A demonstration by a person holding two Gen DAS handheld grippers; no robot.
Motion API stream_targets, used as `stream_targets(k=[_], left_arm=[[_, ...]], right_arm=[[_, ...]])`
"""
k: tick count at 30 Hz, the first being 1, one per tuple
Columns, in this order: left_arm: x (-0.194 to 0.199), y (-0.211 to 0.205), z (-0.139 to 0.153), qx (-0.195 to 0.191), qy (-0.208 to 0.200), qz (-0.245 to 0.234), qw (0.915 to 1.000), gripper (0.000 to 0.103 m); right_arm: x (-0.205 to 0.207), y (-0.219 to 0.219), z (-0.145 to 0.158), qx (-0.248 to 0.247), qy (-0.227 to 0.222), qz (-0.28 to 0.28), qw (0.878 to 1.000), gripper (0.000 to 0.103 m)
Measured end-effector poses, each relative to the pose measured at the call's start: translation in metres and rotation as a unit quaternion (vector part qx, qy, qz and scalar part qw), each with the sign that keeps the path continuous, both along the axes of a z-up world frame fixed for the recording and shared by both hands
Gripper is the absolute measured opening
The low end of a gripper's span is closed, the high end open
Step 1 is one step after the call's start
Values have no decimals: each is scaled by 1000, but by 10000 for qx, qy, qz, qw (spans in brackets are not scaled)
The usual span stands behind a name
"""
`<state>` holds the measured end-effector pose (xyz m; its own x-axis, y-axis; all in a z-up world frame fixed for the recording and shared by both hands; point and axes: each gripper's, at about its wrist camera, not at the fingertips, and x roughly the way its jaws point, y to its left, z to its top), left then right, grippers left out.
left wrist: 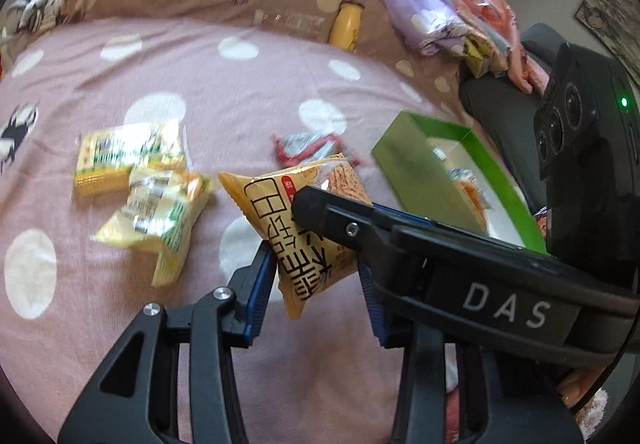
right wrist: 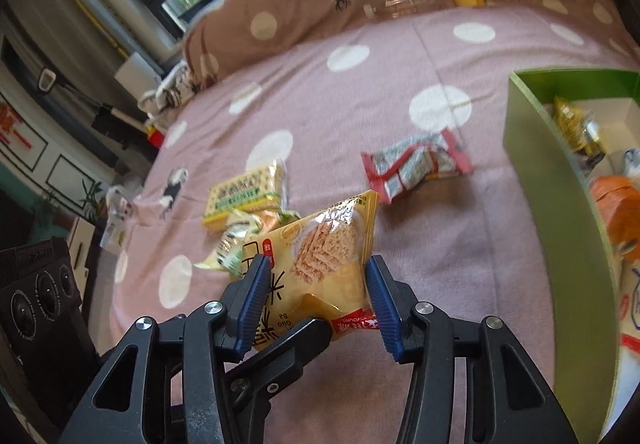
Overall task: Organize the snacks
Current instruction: 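Lift the rice-cracker packet off the bed with the right gripper, then carry the rice-cracker packet with the right gripper over the green box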
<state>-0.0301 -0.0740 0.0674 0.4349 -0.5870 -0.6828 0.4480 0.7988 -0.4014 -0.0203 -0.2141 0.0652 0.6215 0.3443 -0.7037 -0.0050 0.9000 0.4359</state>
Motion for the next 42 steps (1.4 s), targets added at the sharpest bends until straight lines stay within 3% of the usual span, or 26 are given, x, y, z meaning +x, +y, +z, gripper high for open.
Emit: stream_targets(k=[7, 18, 26, 37, 42], left_arm=[[-17, -49, 46, 38, -755, -522, 9958, 41], [-32, -145, 68, 75, -1074, -1647, 9805, 42], [-37, -208, 57, 314, -819, -2429, 9661, 42], [-35, -247, 25, 670, -319, -2808, 9569, 42], [-30, -254, 11, 613, 81, -2946, 9536, 39]], right_arm=[[-37, -50, 42, 111, -742, -675, 9949, 52], [-87, -144, 54, 503, -1101, -1996, 9724, 52], [-107, -197, 36, 755, -811, -2860, 9518, 52], [-107, -229, 1, 1023, -201, -3286, 9387, 52], [-107, -234, -7, 843, 94, -3479, 9337, 52]])
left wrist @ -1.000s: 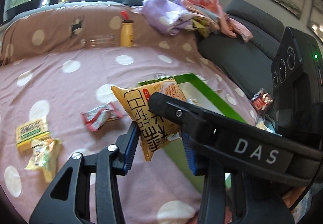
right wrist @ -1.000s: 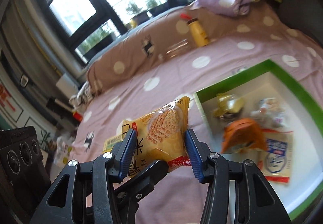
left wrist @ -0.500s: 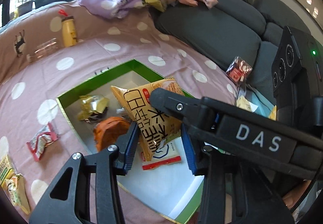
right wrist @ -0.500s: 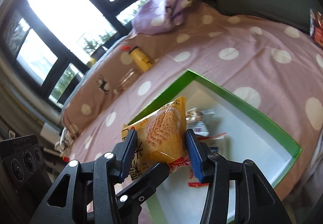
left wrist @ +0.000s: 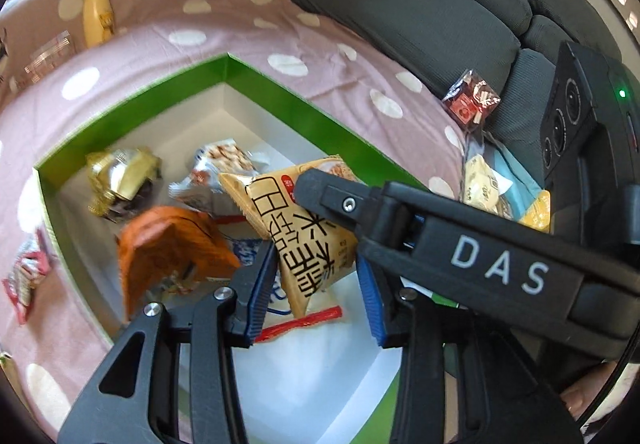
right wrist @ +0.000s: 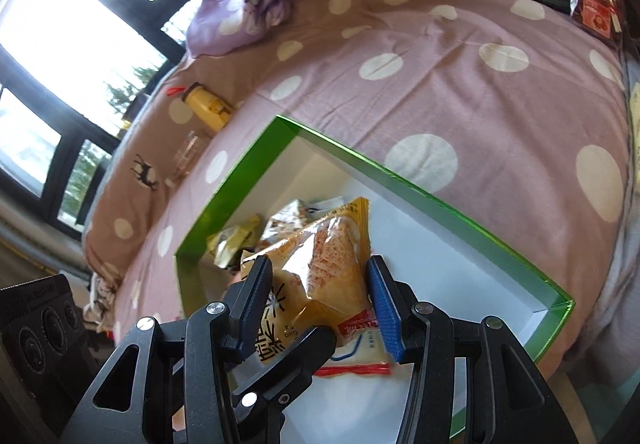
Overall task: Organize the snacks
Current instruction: 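Carry the rice-cracker packet with the right gripper over the green box, then open the right gripper to drop the rice-cracker packet into the box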
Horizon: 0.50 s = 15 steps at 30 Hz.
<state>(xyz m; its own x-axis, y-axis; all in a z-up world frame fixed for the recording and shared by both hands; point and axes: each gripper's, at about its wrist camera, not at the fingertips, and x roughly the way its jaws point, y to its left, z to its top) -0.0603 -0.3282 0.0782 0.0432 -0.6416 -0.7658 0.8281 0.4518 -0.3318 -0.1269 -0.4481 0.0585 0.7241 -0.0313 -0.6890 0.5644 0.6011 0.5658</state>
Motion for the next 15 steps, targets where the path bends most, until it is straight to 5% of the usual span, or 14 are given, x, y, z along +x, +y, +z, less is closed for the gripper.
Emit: stream_targets(k=[15], left_arm=[[7, 0, -15, 82, 429, 187, 9989, 43]], right_arm=[[4, -2, -6, -121, 313, -103, 9994, 52]])
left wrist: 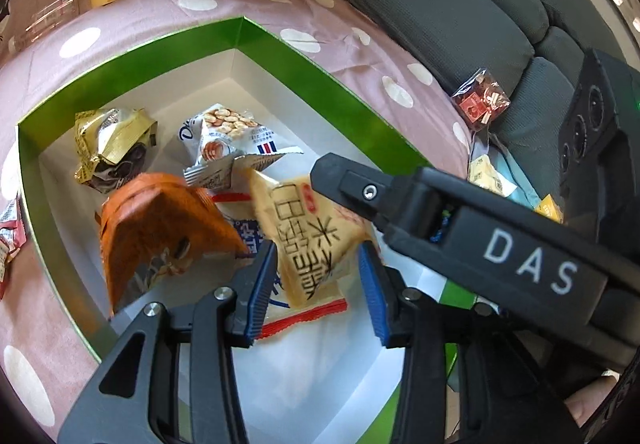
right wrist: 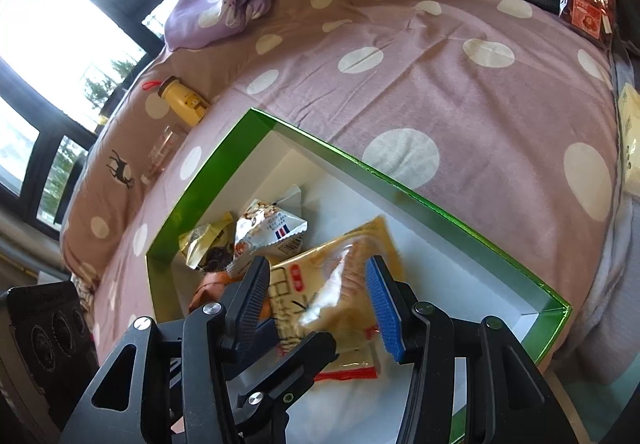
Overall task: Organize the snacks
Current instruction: 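Open the right gripper to drop the rice-cracker packet into the box, then move the right gripper back to the snack pile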
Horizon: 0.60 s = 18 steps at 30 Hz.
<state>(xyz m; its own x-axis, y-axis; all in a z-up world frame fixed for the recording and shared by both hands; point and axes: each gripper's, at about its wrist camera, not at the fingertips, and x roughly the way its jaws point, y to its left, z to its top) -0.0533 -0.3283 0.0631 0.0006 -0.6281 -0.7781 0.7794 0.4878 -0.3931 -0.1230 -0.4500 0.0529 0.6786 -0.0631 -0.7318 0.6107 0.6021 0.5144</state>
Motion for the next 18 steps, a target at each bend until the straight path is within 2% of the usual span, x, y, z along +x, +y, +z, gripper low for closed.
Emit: stream_targets(k=[5, 6, 8, 9, 12, 15, 18], left_arm=[[0, 19, 13, -176, -175, 168, 9995, 55], [0, 25, 18, -239, -250, 216, 9992, 58], [1, 38, 25, -257, -395, 390, 9981, 72], [1, 45, 30, -279, -499, 503, 9971, 74], [4, 69, 41, -370, -683, 764, 9940, 76], [7, 98, 50, -456, -828, 1103, 9894, 87], [11, 132, 57, -435, -1032, 1537, 9817, 90]], right_arm=[[-2, 5, 9, -107, -105, -21, 9999, 53], [-2, 7, 12, -130, -153, -6, 9998, 55], [-2, 12, 17, -210, -245, 48, 9995, 62], [-1, 15, 21, -260, -301, 86, 9992, 67], [2, 24, 28, -365, -405, 188, 9983, 69], [7, 35, 36, -499, -576, 345, 9965, 84], [13, 50, 45, -577, -748, 578, 9938, 85]])
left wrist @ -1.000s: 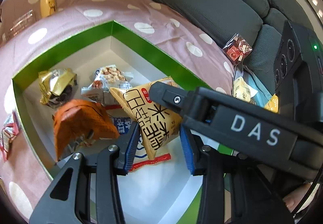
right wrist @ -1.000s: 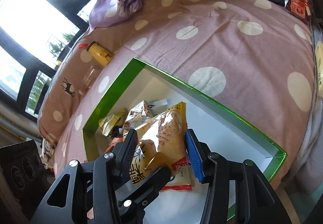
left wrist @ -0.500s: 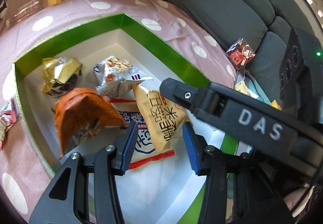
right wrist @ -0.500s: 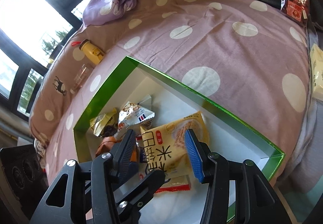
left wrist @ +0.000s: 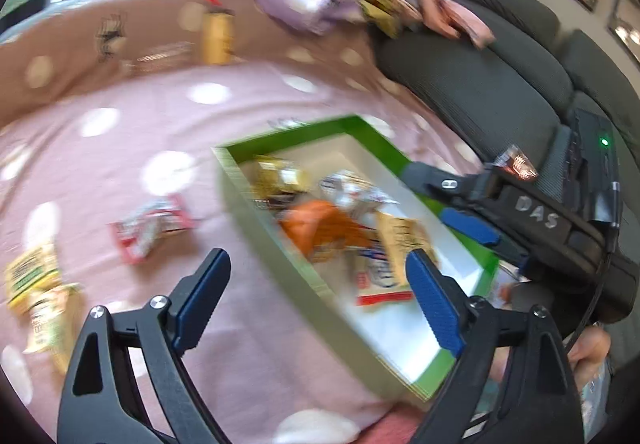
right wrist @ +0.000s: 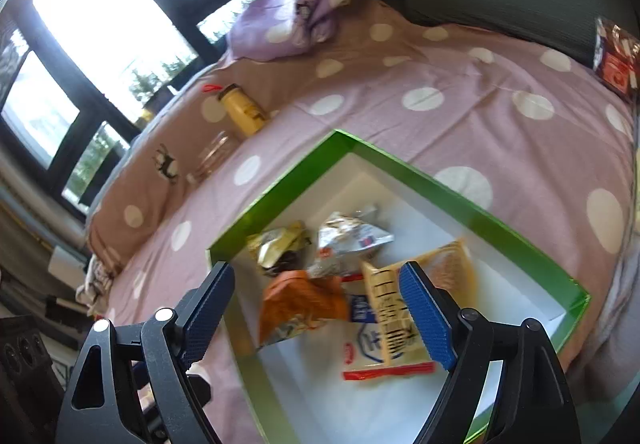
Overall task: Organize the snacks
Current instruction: 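Move the right gripper back to the snack pile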
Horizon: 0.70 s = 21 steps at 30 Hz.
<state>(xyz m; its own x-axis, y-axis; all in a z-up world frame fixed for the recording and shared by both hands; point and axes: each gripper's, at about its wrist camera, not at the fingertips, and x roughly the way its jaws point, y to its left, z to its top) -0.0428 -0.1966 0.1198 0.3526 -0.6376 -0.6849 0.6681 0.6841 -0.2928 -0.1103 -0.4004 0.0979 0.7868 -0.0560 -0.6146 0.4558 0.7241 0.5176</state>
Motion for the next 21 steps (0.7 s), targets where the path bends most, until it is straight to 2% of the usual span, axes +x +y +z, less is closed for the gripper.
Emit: stream_targets(k=[3, 5, 6, 9, 13, 15, 17, 20, 21], left_arm=[[6, 34, 0, -6, -19, 456, 9990, 90], [10, 57, -1, 51, -28, 745, 9972, 90], [11, 68, -3, 87, -41, 889, 9960, 90], [19, 105, -9, 241, -17, 1336, 9907, 90], [24, 159, -20, 341, 83, 2000, 9792, 91], [27, 188, -27, 210, 190, 2349, 9716, 92], [32, 213, -36, 60, 275, 2661, 9635, 103], [42, 241, -49, -57, 519, 3064, 9505, 102], [45, 247, -53, -114, 620, 3105, 9485, 102]], right_arm=[[6, 17, 7, -145, -80, 197, 9997, 85], [11, 29, 11, -267, -114, 350, 9990, 89], [14, 37, 13, -351, -125, 452, 9983, 92], [23, 59, 18, -560, -128, 739, 9956, 92], [40, 93, 18, -731, -161, 1241, 9894, 92], [50, 111, 15, -757, -121, 1504, 9856, 92], [57, 128, 12, -797, -87, 1742, 9814, 92], [70, 157, 4, -869, 6, 2139, 9730, 92], [77, 168, -1, -866, 65, 2323, 9688, 92]])
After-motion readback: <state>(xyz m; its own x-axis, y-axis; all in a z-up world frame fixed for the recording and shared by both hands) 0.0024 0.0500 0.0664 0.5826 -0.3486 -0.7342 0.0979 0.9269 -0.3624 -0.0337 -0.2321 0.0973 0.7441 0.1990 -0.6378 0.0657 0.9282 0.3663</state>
